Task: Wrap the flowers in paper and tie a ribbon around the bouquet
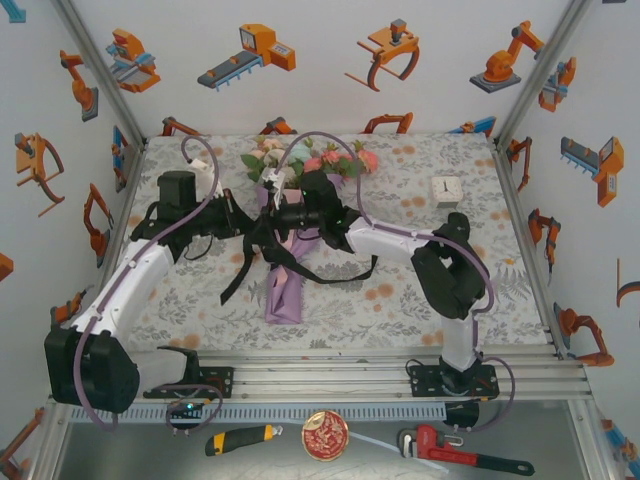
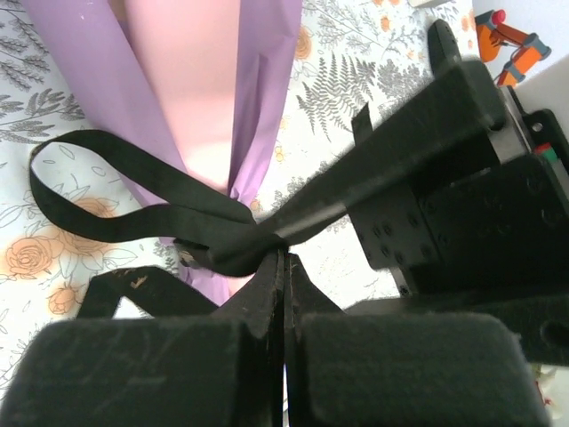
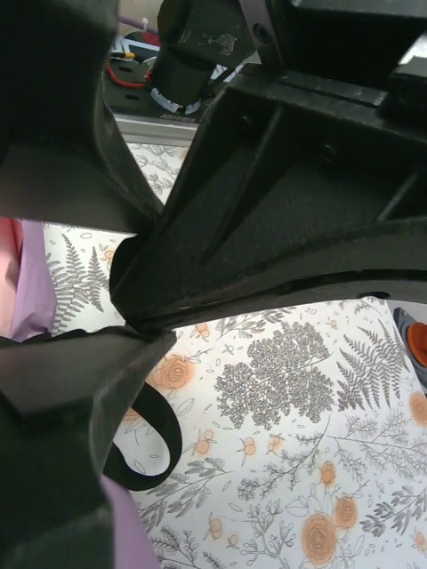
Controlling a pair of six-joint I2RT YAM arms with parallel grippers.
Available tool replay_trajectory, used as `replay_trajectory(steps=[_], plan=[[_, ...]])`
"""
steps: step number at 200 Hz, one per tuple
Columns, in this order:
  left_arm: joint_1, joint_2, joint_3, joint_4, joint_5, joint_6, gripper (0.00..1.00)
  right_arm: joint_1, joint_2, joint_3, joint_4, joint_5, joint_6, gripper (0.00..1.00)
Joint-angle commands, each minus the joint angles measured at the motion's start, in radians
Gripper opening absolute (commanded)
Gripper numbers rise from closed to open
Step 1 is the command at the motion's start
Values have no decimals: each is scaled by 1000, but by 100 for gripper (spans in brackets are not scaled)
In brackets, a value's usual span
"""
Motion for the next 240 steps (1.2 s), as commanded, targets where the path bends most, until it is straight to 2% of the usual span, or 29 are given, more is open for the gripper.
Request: replay_trajectory(steps=[1,21,39,54,78,95,103,114,132,151,192,240], plan=[[2,2,30,8,-14,-5,14,-1,-13,3,20,8,-7,37],[6,-16,39,1,-49,11,38,-3,-30,-26,-5,6,-17,24],[21,-37,51,-22,-93,28,48,-9,-46,-47,-28,2,-25,9],[48,-52,57,-51,-159,21,57,-12,-58,-59,-44,-4,-29,0],[119,-50,54,-96,-267,-7,64,-22,-87,-88,-55,-1,-48,0],[139,3,54,-148,-367,20,64,-23,-114,-96,-108,-5,-83,0],[139,46,64,-165,-376,57,60,-23,-131,-104,-131,-6,-102,0],[138,116,80,-179,-331,103,52,-23,-149,-124,-143,-5,-111,0],[135,232,120,-198,-235,140,49,-27,-165,-147,-154,-4,-119,0],[126,339,163,-211,-183,154,49,-27,-162,-146,-167,2,-116,0],[96,513,256,-223,-161,170,52,-27,-140,-122,-158,17,-99,0],[65,646,339,-285,-254,200,50,-27,-130,-104,-165,18,-91,0]])
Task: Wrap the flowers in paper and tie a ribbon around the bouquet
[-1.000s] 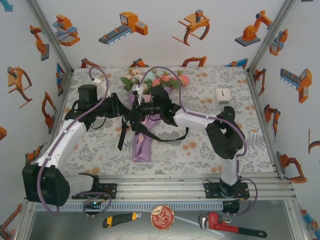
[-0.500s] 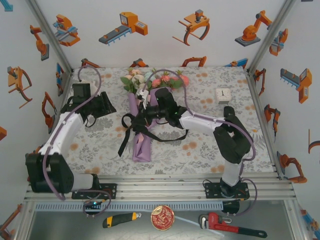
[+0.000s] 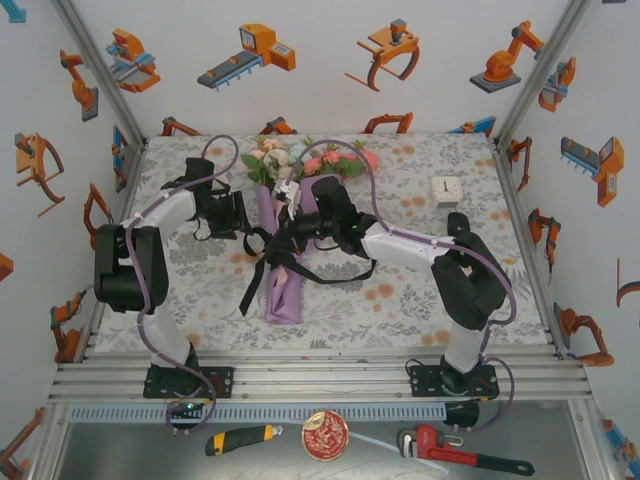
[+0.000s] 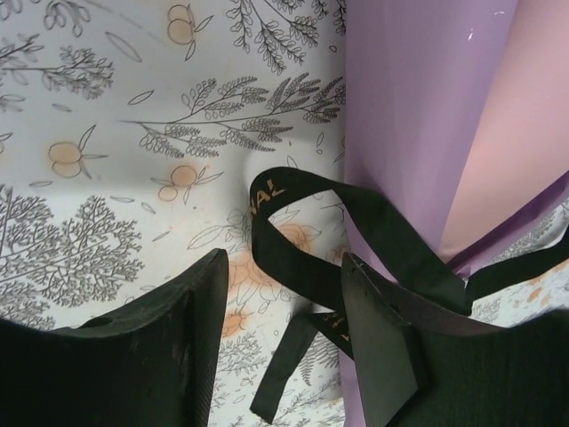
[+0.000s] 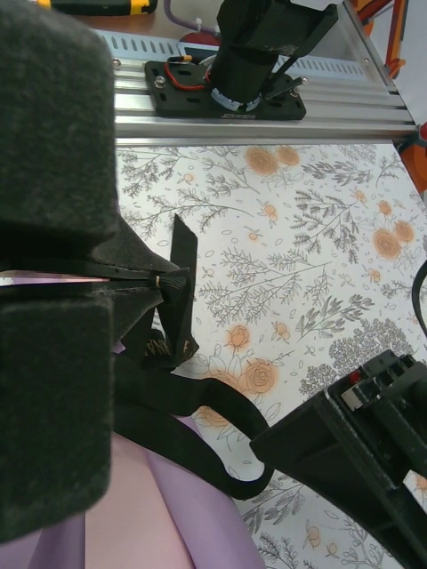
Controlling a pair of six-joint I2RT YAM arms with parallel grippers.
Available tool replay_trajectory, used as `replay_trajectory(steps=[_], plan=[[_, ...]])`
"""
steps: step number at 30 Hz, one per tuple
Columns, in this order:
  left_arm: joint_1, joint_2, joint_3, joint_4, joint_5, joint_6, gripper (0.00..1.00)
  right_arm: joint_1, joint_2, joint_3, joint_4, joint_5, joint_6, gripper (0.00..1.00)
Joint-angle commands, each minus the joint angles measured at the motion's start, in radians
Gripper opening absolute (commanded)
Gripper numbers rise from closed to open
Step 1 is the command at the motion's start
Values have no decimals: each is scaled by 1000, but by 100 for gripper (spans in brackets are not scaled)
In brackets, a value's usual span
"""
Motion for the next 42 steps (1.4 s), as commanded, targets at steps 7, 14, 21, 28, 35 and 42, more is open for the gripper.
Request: replay_trajectory(steps=[7,14,21,28,35,42], plan=[[-16,85,60,-101,-126,75,44,-5,2,43,-3,21,-1,0],[-11,105,80,-125,-86,85,12,-5,10,57,-8,24,9,0],[2,33,124,-143,-38,0,0,-6,-4,60,-8,41,10,0],[-8,-147,73,-227,6,-263,0,-6,9,109,-25,184,88,0],[-34,-233,-47,-167,-251,-107,20,-6,32,108,35,135,110,0],[-68,20,98,-119,-240,83,35,-5,34,98,35,105,116,0]])
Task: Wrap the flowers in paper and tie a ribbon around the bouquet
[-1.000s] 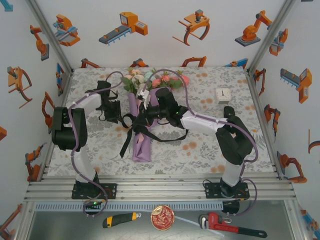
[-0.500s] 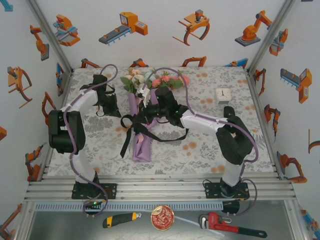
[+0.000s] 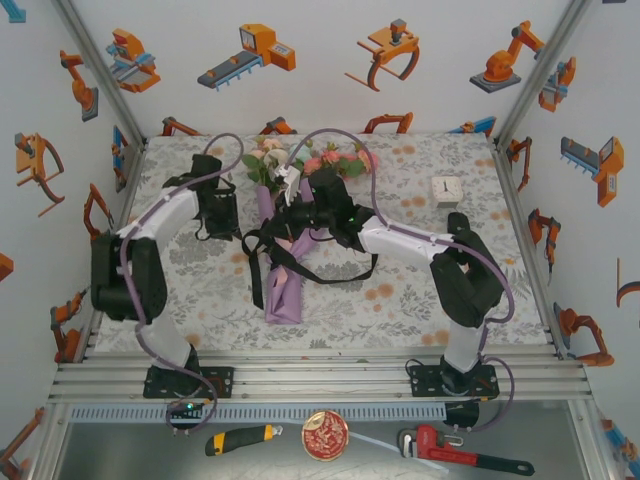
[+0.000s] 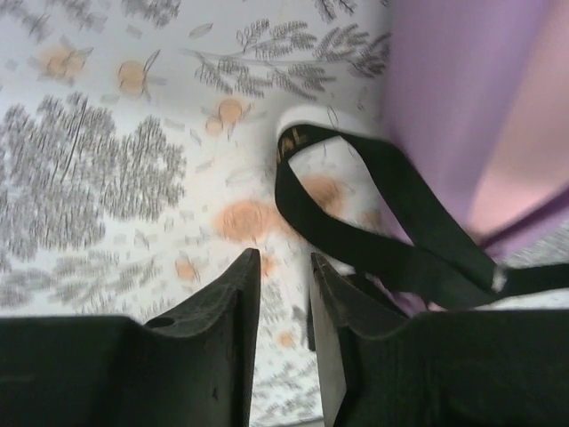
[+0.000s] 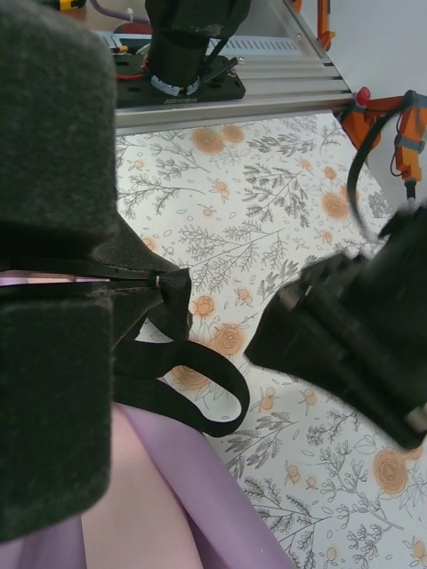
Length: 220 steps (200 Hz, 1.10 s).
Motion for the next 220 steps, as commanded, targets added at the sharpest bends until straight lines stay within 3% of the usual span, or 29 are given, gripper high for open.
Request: replay_trajectory(steps=[1,27,54,66,90,115,157,195,220], plan=[[-7,104,83,9,-7,102,38,-5,7,10,38,-14,16,0],[-7,193,134,12,55,92,42,-5,2,-2,36,-1,20,0],[-8,240,144,12,93,78,39,-5,5,-2,25,-5,23,0],[-8,252,144,-6,80,77,30,-4,8,3,21,-4,24,0],[-2,232,117,-27,70,81,0,-4,12,19,12,19,25,0],[21,126,61,-85,65,13,0,-6,22,56,-42,93,33,0],[18,-137,-117,-131,161,-157,0,-7,92,154,-156,215,90,0],[21,-287,-177,-251,59,-232,0,-7,209,261,-202,244,127,0],[14,-328,-173,-260,171,-295,0,-7,297,367,-270,271,152,0]])
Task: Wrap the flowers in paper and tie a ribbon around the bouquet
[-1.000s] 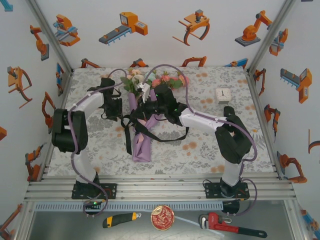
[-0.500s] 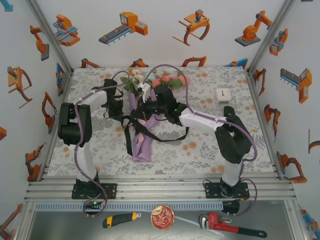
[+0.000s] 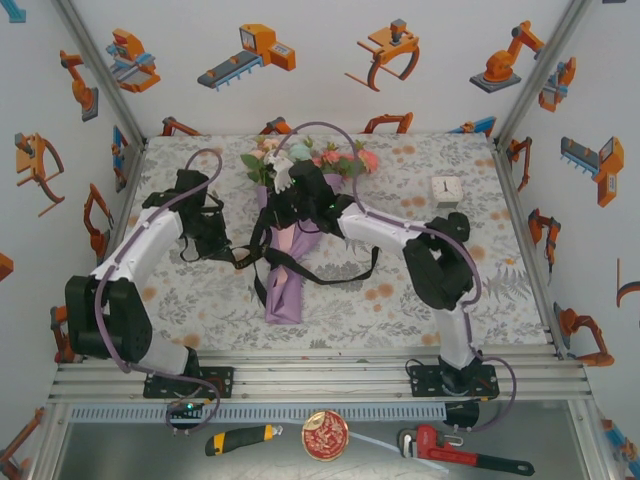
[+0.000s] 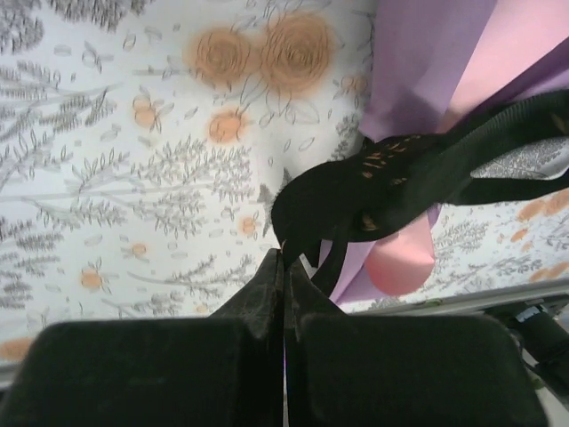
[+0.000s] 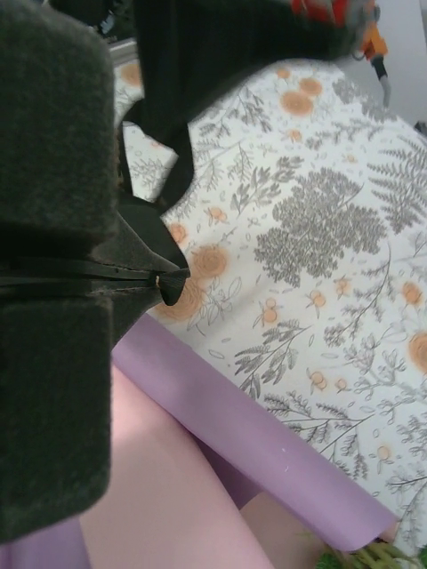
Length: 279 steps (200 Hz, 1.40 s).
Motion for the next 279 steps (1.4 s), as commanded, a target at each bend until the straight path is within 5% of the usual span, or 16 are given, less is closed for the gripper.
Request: replay_trajectory(steps=[1,24,57,85,123,201,279], plan=[[-7,-33,-12,-64,83,-104,0,-5,76,107,-88,49,46,0],[-40,-27,-17,30,195,-255,0,-2,142,184,-137,5,32,3],[-98,78,48,110,205,-351,0,-6,114,170,-157,-5,8,37],[-112,193,107,119,195,-339,0,-35,61,157,-217,-50,-4,49],[-112,286,150,107,185,-306,0,-61,-71,43,-254,-50,-62,48],[-106,302,142,168,201,-343,0,-67,-104,-133,-189,-80,-38,25],[-49,242,125,182,250,-395,0,-26,-74,-213,-101,-264,-72,28]])
